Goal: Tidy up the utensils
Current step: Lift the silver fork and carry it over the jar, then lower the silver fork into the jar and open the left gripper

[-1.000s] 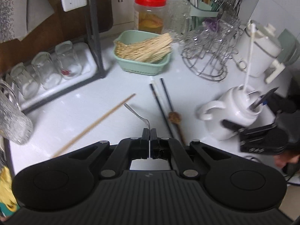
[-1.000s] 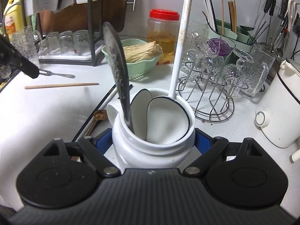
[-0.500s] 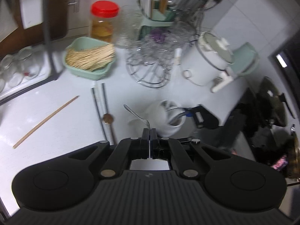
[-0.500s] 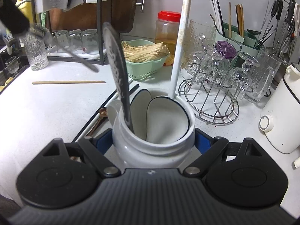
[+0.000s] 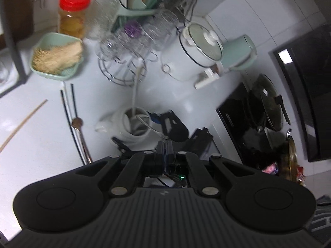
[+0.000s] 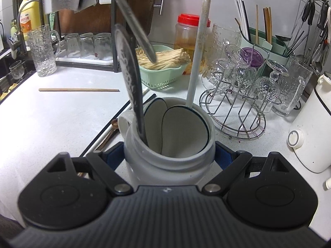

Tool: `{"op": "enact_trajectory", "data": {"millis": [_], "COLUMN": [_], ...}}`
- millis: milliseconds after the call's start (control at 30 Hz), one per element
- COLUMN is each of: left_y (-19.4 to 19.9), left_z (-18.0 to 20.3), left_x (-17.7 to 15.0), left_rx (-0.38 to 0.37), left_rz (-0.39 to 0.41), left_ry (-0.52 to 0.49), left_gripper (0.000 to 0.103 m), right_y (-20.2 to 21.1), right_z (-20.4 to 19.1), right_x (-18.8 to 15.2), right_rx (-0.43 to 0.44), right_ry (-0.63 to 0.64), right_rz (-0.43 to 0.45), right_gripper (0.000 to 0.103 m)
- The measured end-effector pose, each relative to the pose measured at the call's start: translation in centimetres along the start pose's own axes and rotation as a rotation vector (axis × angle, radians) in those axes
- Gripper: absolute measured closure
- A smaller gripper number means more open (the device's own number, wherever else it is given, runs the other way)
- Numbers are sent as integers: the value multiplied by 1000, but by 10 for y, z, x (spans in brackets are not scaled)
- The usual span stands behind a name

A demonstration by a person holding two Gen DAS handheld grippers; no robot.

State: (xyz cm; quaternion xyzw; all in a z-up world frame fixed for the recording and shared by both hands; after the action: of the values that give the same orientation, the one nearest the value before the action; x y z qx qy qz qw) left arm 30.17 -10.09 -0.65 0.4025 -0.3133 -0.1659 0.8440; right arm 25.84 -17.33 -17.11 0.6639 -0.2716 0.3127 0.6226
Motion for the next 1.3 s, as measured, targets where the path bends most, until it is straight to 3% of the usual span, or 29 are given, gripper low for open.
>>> {"op": "enact_trajectory", "data": {"millis": [433,667,1300], "left_y": [-57,-89,-133], "left_z": [-7,-6,-6], "left_x": [15,15,23], "left_rx": [-28,4,102], "left_rz": [-187,-277,-326], "left_ry": [20,-39,-195], "left_gripper": [102,102,102], "right_y": [0,0,0], "right_z": [1,-1,-2], "right_x": [0,1,1], "right_rx": [-2,-5,-20], "right_ry": [0,-4,-15], "right_rz": [7,10,14], "right_gripper": [11,11,11]}}
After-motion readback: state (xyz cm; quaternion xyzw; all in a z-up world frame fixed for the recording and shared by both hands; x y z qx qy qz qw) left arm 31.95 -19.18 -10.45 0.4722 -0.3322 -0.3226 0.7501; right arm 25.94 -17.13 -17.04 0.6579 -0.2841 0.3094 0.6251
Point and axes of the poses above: each gripper's, at about its wrist camera, not at the fingertips, and y roughly against the way its jaws point, z to its right, x to its top, the point moved 8 cm from there along -y, roughly the way its jaws point, and after that the axes turned 11 degrees about -y, right-handed, at the moved point
